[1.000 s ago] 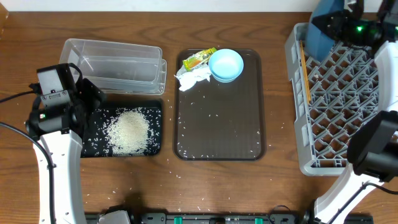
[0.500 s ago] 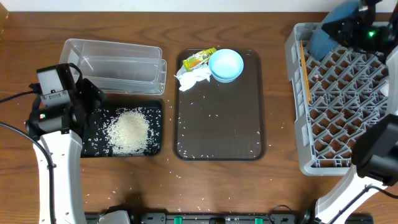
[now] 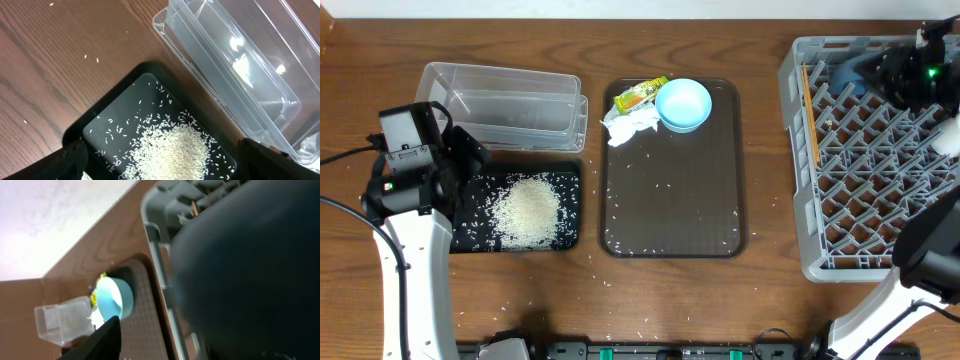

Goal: Sort waste into correct bins and load items into the dishwasher rack

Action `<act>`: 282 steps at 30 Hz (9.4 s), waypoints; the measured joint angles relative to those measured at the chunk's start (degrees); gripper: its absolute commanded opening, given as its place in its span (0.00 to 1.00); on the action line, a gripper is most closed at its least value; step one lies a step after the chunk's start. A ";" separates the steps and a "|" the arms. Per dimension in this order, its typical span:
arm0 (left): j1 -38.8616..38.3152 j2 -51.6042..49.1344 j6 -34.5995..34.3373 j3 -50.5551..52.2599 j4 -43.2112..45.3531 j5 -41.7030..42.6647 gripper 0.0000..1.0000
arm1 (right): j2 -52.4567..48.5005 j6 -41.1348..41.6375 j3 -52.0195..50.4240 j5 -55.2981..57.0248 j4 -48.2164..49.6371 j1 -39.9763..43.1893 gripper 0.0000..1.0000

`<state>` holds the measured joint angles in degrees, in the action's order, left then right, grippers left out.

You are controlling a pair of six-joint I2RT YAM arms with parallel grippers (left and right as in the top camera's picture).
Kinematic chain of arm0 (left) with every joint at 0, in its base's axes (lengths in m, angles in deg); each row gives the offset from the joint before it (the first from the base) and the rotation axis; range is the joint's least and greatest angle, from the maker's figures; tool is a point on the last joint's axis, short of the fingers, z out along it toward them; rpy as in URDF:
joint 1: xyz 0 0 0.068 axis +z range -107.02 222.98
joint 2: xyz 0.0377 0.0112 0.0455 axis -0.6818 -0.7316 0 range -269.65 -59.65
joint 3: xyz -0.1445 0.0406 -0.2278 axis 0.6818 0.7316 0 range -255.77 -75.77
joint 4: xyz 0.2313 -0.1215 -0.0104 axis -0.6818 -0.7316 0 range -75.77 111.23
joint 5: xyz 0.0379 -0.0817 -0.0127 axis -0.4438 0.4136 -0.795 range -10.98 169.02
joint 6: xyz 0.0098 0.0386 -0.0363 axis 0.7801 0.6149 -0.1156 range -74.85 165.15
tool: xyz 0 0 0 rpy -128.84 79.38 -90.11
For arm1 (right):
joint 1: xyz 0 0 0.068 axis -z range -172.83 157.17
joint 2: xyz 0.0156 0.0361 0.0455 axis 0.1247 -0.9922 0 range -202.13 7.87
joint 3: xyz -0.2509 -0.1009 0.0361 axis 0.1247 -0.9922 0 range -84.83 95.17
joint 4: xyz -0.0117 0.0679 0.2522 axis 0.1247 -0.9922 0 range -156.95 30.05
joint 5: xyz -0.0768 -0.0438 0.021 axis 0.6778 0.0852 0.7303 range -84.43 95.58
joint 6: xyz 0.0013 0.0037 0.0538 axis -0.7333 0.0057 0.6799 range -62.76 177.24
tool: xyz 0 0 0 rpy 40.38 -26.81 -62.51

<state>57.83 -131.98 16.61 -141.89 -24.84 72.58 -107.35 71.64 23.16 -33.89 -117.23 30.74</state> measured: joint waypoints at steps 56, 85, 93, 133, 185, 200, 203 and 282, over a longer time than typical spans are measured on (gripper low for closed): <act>0.00 0.00 0.00 0.00 0.00 0.00 0.98 | -9.03 -3.85 -0.55 38.99 18.60 -53.81 0.95; 0.00 0.00 0.00 0.00 0.00 0.00 0.98 | -17.68 2.34 -0.55 46.21 6.56 -54.21 0.01; 0.00 0.00 0.00 0.00 0.00 0.00 0.98 | -16.98 3.87 0.24 45.97 -1.25 -54.21 0.01; 0.00 0.00 0.00 0.00 0.02 0.00 0.98 | 16.85 -28.24 -7.98 -6.10 -25.31 -0.20 0.01; 0.00 0.00 0.00 0.00 0.00 0.00 0.98 | 16.85 -32.59 -37.33 -24.15 -9.60 18.38 0.13; 0.00 0.00 0.00 0.00 0.00 0.02 0.98 | 20.13 -32.83 -37.33 -19.45 -15.37 22.86 0.22; 0.00 0.00 0.00 0.00 0.00 0.00 0.98 | 25.18 -30.88 -37.33 -16.85 -14.49 23.89 0.25; 0.00 0.00 0.00 0.00 0.02 0.00 0.98 | 9.16 -1.57 -12.04 47.45 8.31 -34.29 0.99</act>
<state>57.83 -131.98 16.61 -141.89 -24.82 72.58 -98.19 70.06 11.11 13.56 -108.93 -3.55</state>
